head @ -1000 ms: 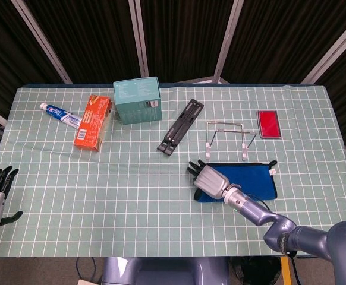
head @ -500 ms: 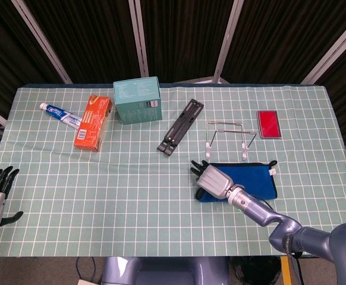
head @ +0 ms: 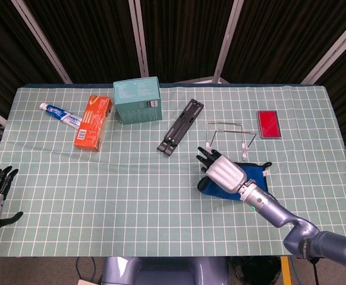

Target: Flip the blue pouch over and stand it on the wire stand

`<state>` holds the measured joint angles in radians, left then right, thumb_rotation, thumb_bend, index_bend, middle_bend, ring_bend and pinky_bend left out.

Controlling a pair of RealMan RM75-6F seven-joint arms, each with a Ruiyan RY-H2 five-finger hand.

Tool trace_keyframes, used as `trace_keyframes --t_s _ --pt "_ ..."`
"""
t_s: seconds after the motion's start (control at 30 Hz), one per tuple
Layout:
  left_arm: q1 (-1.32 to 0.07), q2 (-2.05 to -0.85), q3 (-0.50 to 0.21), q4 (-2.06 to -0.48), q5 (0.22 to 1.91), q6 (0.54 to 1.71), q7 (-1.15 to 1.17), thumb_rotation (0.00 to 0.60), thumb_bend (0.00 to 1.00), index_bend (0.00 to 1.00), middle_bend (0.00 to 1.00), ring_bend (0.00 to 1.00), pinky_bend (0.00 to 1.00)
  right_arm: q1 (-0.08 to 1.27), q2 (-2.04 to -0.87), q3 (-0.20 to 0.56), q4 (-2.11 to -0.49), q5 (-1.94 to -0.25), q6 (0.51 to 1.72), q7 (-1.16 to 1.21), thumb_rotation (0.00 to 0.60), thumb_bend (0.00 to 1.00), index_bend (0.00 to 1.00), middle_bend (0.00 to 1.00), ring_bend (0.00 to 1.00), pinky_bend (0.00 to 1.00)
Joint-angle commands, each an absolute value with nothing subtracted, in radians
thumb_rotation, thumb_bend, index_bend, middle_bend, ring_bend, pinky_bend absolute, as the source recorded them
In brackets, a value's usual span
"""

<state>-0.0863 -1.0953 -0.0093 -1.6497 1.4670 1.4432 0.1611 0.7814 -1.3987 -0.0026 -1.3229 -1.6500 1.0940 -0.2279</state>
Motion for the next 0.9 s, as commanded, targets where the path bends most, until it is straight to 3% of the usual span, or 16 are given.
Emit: trace_keyframes --t_s 0.03,0.53,0.9 --pt "-0.084 -1.091 -0.008 -1.652 1.472 1.448 0.154 0.600 0.00 0.00 0.00 0.00 0.00 0.752 -1.349 0.044 -1.393 -1.604 1.134 -0.197 0.600 0.47 0.72 0.16 0.00 0.27" --pt "-0.066 -1.059 -0.008 -1.672 1.499 1.489 0.108 0.600 0.00 0.00 0.00 0.00 0.00 0.709 -1.257 0.255 -1.658 -1.288 1.187 -0.362 0.600 0.50 0.75 0.16 0.00 0.27" --pt "-0.063 -1.049 -0.011 -1.674 1.497 1.490 0.089 0.600 0.00 0.00 0.00 0.00 0.00 0.716 -1.234 0.344 -1.805 -1.114 1.247 -0.524 0.600 0.52 0.75 0.16 0.00 0.28"
